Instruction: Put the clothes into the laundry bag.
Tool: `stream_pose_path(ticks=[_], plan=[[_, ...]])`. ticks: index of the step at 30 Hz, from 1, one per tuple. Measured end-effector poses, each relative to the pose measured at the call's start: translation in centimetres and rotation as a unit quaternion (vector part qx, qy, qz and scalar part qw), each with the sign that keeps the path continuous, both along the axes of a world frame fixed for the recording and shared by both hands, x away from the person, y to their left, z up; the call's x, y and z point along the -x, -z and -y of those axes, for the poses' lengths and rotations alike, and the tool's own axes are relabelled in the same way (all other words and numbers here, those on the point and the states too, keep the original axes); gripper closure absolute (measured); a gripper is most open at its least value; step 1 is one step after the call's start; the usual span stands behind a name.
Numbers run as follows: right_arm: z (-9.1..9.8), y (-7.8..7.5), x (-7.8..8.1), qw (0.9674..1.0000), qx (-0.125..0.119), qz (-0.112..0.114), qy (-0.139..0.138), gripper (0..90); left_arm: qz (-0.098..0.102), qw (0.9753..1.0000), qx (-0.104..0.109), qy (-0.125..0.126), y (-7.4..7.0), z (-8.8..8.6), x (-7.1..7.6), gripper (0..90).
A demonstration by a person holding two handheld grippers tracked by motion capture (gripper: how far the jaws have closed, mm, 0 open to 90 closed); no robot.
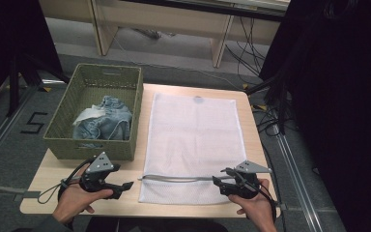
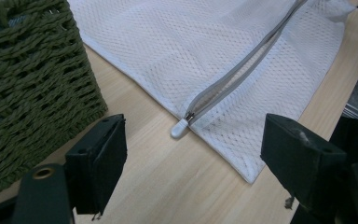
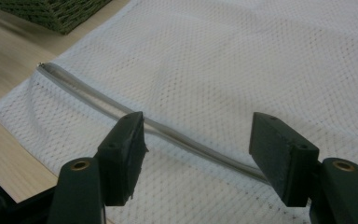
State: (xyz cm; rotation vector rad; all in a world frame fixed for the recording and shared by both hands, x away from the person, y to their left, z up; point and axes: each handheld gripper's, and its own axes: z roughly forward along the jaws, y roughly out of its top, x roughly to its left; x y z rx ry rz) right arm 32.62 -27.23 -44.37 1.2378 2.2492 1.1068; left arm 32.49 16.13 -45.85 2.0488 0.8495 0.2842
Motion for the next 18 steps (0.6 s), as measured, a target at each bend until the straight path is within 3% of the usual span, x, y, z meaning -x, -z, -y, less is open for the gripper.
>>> stream_pose_path(ticks=[18], plan=[[-0.54, 0.40, -0.16, 0.9998, 0.008, -0.003, -0.019, 30.5, 0.000, 1.0000, -0.003, -0.004, -0.08, -0.10, -0.09, 21.2]])
